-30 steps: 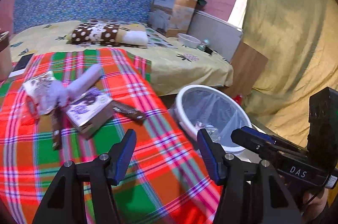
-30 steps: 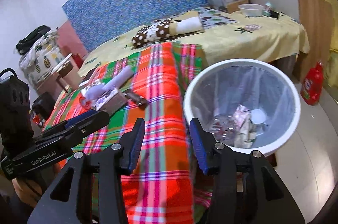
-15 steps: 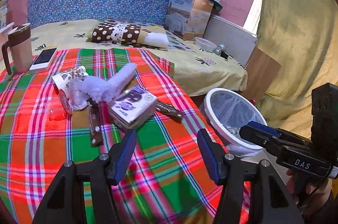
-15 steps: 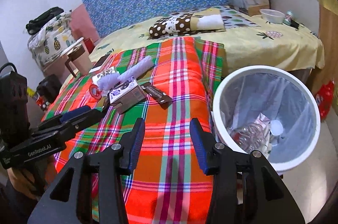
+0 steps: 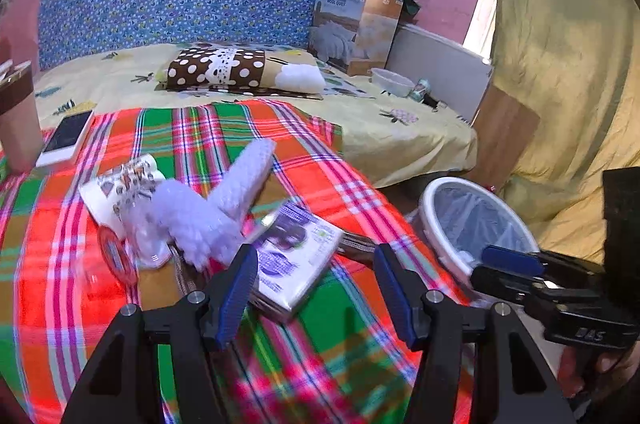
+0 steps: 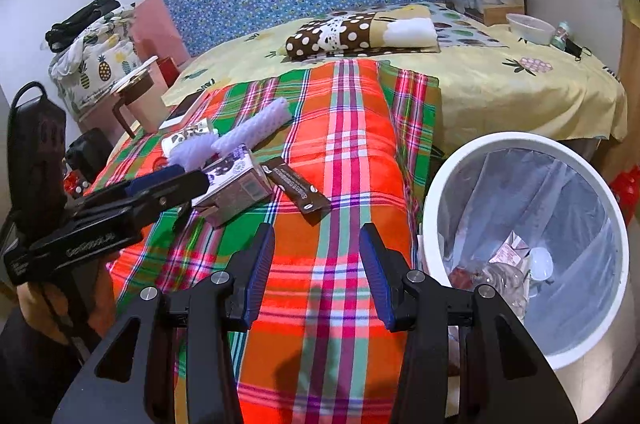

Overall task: Collect trash
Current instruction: 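Move both tools back toward the remaining trash on the bed, then grasp the purple snack box with the left tool while the right tool grasps the brown wrapper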

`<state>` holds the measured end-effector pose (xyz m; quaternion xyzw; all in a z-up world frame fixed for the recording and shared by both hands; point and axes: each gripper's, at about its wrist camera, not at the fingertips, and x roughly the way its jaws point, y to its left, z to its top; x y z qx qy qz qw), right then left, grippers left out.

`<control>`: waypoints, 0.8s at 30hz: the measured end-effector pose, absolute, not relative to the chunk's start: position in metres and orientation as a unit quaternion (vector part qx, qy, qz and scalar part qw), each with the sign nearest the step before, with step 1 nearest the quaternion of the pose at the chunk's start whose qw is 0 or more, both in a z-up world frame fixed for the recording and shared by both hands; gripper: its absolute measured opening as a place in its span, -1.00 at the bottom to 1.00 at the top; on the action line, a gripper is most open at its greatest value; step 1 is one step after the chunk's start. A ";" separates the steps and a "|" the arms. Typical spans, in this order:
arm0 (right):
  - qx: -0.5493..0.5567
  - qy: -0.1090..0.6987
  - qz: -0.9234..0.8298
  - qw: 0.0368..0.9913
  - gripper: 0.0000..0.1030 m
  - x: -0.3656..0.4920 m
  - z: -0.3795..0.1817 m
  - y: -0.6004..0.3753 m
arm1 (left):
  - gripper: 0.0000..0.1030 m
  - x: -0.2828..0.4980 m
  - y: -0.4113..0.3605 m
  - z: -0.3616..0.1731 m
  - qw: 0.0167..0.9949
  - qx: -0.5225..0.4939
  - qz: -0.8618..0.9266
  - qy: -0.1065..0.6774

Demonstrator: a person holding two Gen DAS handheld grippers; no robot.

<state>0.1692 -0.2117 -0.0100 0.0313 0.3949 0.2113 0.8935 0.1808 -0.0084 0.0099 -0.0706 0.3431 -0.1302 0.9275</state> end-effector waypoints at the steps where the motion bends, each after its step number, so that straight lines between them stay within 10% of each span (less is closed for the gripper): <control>1: 0.030 0.397 0.210 0.893 -0.10 0.170 -0.011 -0.212 | 0.17 0.185 -0.008 0.008 0.929 -0.060 -0.128 0.343; 12: 0.025 0.407 0.216 0.887 -0.10 0.186 -0.018 -0.204 | 0.38 0.211 -0.007 -0.014 0.914 0.004 -0.156 0.374; 24: 0.005 0.414 0.226 0.882 -0.10 0.198 -0.022 -0.194 | 0.18 0.200 0.003 -0.021 0.910 -0.044 -0.124 0.394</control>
